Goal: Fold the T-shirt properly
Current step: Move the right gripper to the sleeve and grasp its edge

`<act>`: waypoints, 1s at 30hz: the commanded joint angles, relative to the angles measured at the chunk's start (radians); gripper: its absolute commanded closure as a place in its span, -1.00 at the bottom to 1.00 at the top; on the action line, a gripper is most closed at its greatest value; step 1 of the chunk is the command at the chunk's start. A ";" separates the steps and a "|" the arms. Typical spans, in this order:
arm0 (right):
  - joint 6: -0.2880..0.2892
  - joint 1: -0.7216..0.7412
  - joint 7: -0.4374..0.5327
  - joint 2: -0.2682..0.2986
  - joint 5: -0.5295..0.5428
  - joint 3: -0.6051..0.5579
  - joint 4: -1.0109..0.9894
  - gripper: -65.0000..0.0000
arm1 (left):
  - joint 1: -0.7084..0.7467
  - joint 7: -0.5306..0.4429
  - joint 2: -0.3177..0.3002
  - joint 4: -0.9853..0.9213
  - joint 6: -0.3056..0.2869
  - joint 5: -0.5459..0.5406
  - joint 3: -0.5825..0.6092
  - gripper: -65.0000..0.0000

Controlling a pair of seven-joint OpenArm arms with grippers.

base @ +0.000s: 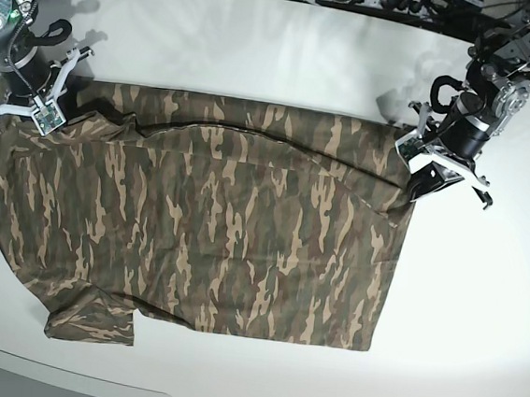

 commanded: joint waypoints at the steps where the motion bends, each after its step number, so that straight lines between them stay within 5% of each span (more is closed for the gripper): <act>1: -0.010 0.008 0.039 0.018 -0.006 0.011 0.016 1.00 | -0.011 -0.012 -0.019 0.012 0.016 0.014 -0.009 1.00; 12: 0.066 0.153 0.076 0.018 0.093 0.008 -0.017 1.00 | -0.011 -0.008 -0.019 0.012 0.016 0.014 -0.009 1.00; 19: 0.062 0.241 0.083 0.016 0.145 -0.005 -0.119 1.00 | -0.011 -0.009 -0.019 0.012 0.016 0.014 -0.009 1.00; 30: 0.064 0.452 0.086 0.011 0.142 -0.184 -0.289 1.00 | -0.011 -0.012 -0.018 0.012 0.016 0.014 -0.009 1.00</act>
